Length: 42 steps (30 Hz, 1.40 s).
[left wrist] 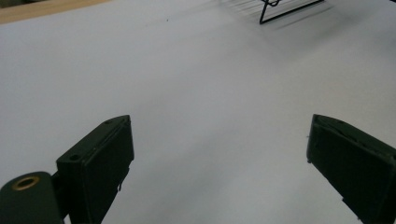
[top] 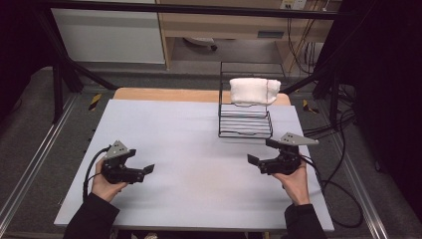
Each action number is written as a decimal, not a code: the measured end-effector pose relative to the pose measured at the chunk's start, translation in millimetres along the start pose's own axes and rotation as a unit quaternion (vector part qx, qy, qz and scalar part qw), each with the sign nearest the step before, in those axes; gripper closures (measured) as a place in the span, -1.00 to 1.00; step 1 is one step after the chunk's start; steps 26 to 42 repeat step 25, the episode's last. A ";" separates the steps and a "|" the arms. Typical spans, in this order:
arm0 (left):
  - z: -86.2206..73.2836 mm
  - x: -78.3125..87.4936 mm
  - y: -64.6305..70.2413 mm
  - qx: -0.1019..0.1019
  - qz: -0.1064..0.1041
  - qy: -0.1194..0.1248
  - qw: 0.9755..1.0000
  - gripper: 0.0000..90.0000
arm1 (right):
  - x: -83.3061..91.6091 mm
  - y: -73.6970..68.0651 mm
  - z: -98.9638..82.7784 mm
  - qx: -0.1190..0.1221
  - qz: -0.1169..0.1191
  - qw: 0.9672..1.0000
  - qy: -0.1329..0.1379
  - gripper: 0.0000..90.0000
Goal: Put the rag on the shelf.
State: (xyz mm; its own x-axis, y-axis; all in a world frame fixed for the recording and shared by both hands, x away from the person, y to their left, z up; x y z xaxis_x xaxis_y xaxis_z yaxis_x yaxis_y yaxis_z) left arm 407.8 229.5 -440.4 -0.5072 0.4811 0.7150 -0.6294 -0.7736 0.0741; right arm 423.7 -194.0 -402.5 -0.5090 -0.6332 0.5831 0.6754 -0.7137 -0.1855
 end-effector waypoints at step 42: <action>-44.0 -2.5 -7.3 0.003 0.006 -0.019 1.000 -0.82 | -7.7 12.9 -78.4 -0.020 0.013 0.999 -0.041 -0.99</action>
Point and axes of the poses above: each handheld gripper's, and its own axes: x roughly backward along the jaws, z roughly out of its top, y roughly to its right, the point moved 6 cm from there along -x, roughly forward along the jaws, and after that the axes turned 12 degrees about -y, right-handed, at the moved point
